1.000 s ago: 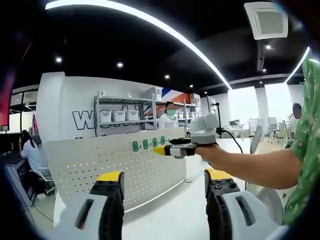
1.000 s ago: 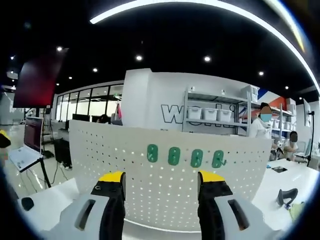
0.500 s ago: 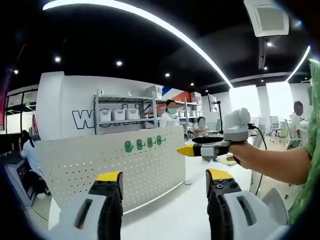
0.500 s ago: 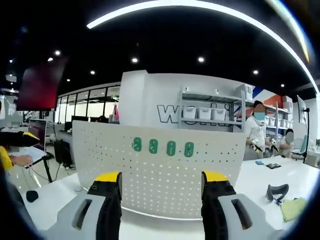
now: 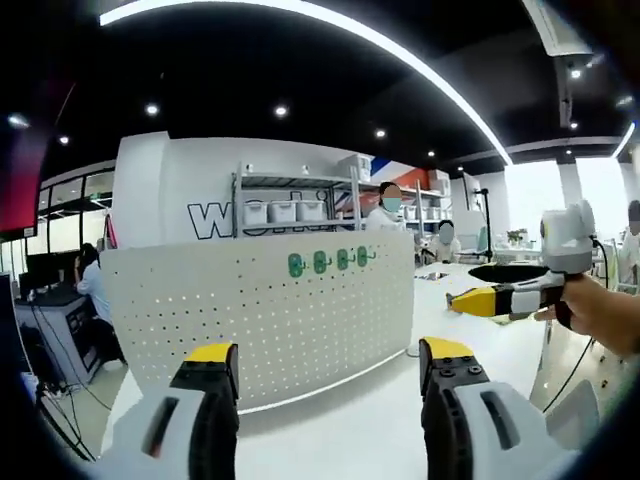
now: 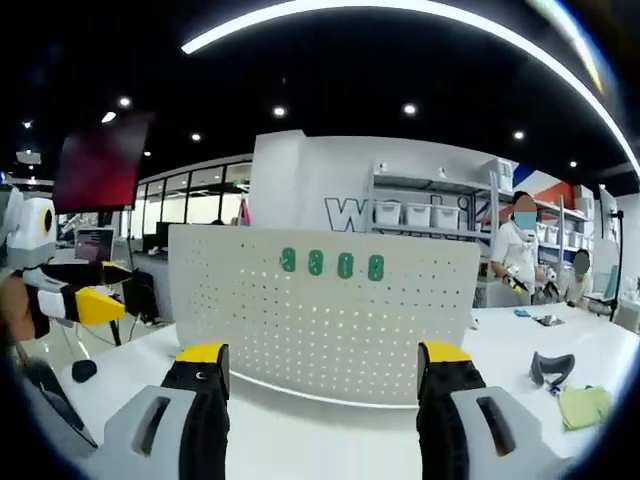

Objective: Insert the hook assembly into the mounting plate slot until the hook locks in place.

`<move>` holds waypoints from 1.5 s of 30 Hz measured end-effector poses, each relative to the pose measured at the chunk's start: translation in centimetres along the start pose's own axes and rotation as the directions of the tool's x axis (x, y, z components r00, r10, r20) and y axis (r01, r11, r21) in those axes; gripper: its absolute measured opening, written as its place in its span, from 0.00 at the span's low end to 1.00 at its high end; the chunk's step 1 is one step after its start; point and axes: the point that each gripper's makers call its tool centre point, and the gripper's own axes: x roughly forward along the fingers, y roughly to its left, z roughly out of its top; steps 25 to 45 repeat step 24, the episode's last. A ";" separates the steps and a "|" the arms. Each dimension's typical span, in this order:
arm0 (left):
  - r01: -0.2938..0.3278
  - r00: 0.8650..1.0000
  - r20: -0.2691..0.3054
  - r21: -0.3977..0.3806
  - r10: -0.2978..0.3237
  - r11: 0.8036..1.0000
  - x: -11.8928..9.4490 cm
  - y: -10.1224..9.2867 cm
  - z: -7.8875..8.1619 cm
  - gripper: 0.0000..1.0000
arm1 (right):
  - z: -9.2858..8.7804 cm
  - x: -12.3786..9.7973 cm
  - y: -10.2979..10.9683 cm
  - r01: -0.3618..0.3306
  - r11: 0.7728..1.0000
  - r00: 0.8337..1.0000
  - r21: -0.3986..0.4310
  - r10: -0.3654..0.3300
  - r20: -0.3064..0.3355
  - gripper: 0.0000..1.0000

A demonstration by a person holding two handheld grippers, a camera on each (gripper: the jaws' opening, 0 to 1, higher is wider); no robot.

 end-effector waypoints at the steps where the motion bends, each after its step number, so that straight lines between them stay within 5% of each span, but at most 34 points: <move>1: 0.002 1.000 0.003 -0.001 -0.002 1.000 0.0 0.0 -0.1 0.77 | 0.0 -0.2 0.3 -0.017 1.000 1.000 0.005 0.017 0.001 0.83; 5: 0.011 0.999 -0.034 -0.028 -0.012 1.000 -0.1 0.4 -1.4 0.82 | 0.5 -1.2 -0.2 -0.025 0.999 0.999 0.029 0.024 0.023 0.88; 12: 0.043 0.999 -0.015 -0.051 -0.044 0.998 -0.2 -0.2 -0.9 1.00 | 0.5 -1.8 -0.7 -0.005 1.000 1.000 0.013 0.005 0.020 1.00; 45: 0.069 0.998 -0.003 -0.034 -0.069 0.997 -0.2 -1.0 -0.4 1.00 | 0.8 -2.2 -0.8 0.013 1.000 1.000 0.004 -0.013 0.029 1.00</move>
